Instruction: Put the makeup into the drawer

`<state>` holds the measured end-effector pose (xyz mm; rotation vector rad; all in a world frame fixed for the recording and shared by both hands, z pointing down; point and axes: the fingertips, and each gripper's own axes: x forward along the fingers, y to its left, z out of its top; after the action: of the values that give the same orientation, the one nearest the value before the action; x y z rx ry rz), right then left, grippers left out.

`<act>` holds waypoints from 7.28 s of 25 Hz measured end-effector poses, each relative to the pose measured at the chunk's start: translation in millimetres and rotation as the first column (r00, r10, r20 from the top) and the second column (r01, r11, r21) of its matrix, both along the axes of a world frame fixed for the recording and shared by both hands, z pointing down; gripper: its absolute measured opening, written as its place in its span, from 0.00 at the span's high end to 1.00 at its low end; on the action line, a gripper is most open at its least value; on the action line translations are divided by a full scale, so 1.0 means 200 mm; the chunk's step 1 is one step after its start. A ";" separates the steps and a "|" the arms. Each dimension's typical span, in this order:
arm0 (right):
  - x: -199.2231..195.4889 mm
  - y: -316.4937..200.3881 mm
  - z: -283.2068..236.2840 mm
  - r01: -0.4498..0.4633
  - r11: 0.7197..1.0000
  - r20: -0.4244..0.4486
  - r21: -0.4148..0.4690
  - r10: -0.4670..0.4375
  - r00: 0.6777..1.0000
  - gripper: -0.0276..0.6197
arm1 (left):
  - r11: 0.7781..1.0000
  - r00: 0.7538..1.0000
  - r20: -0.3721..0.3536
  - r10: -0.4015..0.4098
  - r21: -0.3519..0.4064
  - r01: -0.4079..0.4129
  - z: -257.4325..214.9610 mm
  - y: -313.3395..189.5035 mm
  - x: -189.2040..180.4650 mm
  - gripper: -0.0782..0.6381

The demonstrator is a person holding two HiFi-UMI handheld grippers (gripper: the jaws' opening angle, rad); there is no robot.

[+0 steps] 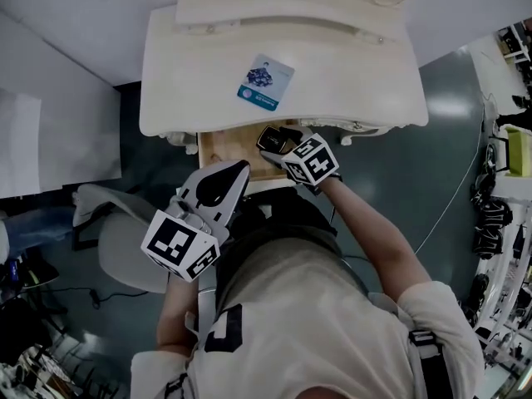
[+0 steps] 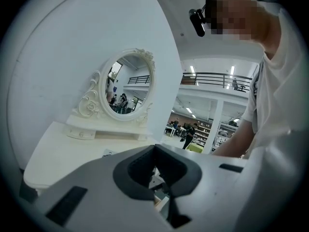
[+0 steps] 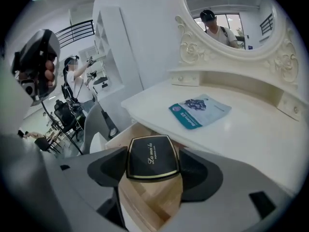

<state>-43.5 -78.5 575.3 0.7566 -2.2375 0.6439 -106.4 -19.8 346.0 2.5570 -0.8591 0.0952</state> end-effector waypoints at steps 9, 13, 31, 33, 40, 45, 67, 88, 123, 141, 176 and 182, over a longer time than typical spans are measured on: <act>0.00 -0.09 0.35 -0.058 0.995 -0.063 -0.082 0.053 0.997 0.44 | 0.997 0.999 0.029 -0.020 -0.075 0.023 0.10 -0.06 0.05 0.81; -0.03 -0.13 0.45 -0.075 0.991 -0.088 -0.114 0.065 0.994 0.44 | 0.994 0.998 0.041 -0.040 -0.102 0.044 0.15 -0.10 0.05 0.81; -0.09 -0.16 0.75 -0.060 0.983 -0.234 -0.175 0.017 0.972 0.44 | 0.983 0.994 0.081 -0.070 -0.166 0.082 0.25 -0.12 0.00 0.81; -0.08 -0.16 0.75 -0.061 0.983 -0.240 -0.176 0.017 0.971 0.44 | 0.983 0.994 0.085 -0.069 -0.166 0.082 0.25 -0.11 -0.01 0.81; -0.11 -0.15 0.63 -0.048 0.984 -0.168 -0.169 0.019 0.986 0.44 | 0.986 0.995 0.083 -0.060 -0.149 0.072 0.23 -0.10 -0.02 0.81; -0.10 -0.13 0.39 -0.060 0.992 -0.074 -0.111 0.052 0.996 0.44 | 0.992 0.997 0.062 -0.040 -0.114 0.046 0.17 -0.10 0.01 0.81; 0.07 -0.15 -0.24 0.146 0.965 -0.195 0.217 -0.104 0.975 0.44 | 0.999 0.999 0.012 -0.039 0.001 0.039 -0.04 -0.03 0.03 0.81; 0.02 -0.36 0.17 0.588 0.801 -0.553 0.114 -0.441 0.707 0.44 | 0.998 0.998 0.031 -0.049 -0.041 0.050 0.03 -0.09 0.04 0.81; -0.03 -0.20 0.10 0.544 0.802 -0.564 0.247 -0.338 0.753 0.91 | 0.999 0.999 0.034 -0.035 -0.031 0.036 0.03 -0.07 0.00 0.81; -0.06 0.03 -0.48 0.197 0.959 -0.056 0.202 -0.190 0.980 0.92 | 1.000 1.000 0.011 -0.023 -0.014 0.023 0.00 -0.05 0.03 0.81; -0.47 0.18 0.17 0.362 0.931 -0.254 -0.037 -0.359 0.898 0.92 | 0.986 0.989 0.038 -0.145 -0.079 0.147 0.11 -0.02 -0.23 0.81; -0.55 0.16 0.28 0.443 0.896 -0.322 0.034 -0.410 0.853 0.91 | 0.978 0.983 0.059 -0.175 -0.103 0.180 0.16 -0.02 -0.28 0.81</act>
<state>-154.0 -47.4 630.7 0.3516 -2.0591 0.1723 -163.2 -23.6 377.2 2.3754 -1.0674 0.1475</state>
